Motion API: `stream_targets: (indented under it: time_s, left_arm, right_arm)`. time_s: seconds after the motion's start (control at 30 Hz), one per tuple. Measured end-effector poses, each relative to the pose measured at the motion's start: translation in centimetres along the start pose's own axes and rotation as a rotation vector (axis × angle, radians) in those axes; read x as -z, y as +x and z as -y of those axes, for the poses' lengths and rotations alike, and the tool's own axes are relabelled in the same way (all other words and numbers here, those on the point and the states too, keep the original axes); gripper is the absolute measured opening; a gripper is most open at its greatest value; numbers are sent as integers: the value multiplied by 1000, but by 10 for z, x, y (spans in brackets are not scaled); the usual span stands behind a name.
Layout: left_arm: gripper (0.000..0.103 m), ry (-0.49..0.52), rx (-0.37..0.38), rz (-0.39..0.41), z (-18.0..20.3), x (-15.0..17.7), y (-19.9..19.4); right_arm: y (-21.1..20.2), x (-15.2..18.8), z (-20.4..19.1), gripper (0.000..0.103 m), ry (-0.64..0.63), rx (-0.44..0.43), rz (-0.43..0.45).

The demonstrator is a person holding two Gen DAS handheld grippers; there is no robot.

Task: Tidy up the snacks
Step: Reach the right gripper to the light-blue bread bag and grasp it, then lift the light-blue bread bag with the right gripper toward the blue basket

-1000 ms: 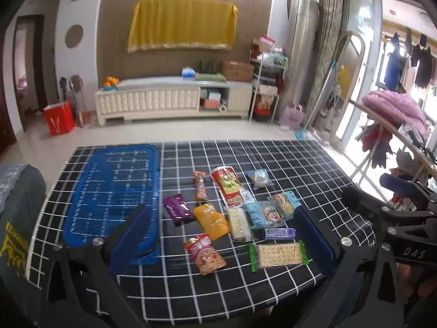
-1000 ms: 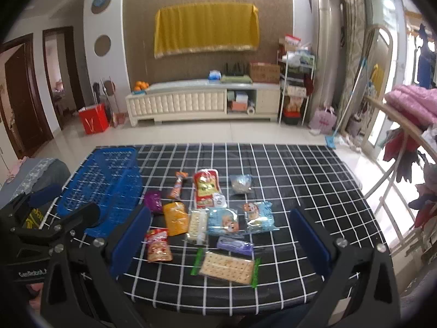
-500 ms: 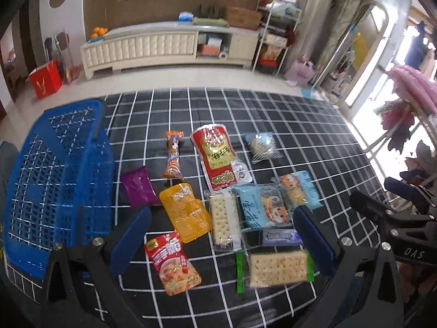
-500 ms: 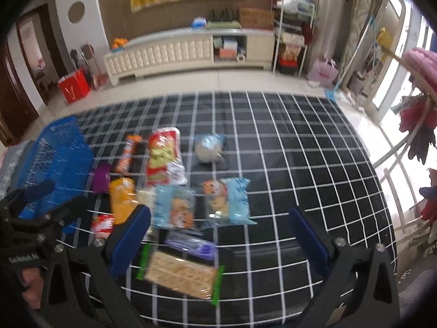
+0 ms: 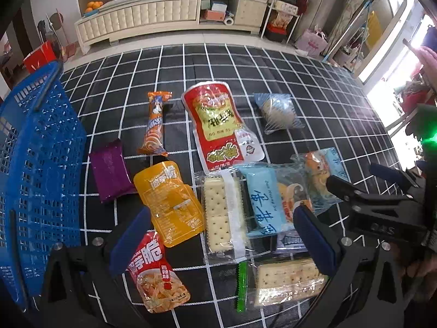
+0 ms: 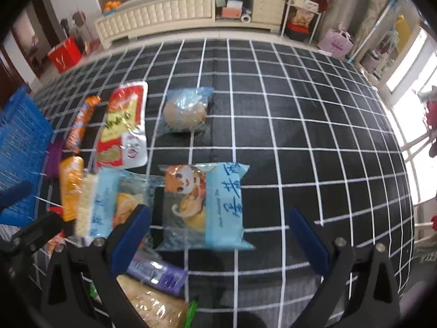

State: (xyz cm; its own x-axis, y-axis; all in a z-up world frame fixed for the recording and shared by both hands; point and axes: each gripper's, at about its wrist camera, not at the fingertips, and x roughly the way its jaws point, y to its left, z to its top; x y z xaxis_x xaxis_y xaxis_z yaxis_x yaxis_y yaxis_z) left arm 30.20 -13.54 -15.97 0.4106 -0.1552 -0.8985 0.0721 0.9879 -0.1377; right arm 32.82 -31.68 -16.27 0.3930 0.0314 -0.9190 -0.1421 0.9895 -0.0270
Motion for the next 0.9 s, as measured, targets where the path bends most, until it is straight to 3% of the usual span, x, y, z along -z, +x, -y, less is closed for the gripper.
stream_targets:
  time_s: [0.1,0.2,0.33,0.37,0.43,0.63,0.77,0.9]
  left_arm:
    - [103,10,-5,-19,0,-1,9]
    - [103,9,-6,-27,-1,-1,12]
    - [103,5,-11,-39,-1,0,14]
    - [103,8,-16,-39,0,1,12]
    - [103,17,-17,-36,2,3,10]
    - [103,28,-22,-52,11,6,-6]
    - [103,-25,48,-74,15,4,-18]
    - [103,-11,23,-113,29,0,-21]
  right_arm:
    - [16,-4,-1,102,-20,28,-33]
    - [23,-5,0,102,-23,-15,-46]
    - [38,-3,-3,100,-36,-6,-79]
    - [39,-2,0,87,-17,-39,-82]
    - [41,0,4,73,29,-97,-102]
    - [12,13,17,71,92,-117,-23]
    - [-22,30,32,71,141,-141,7]
    - [-46,44,46,71,202,-160,17]
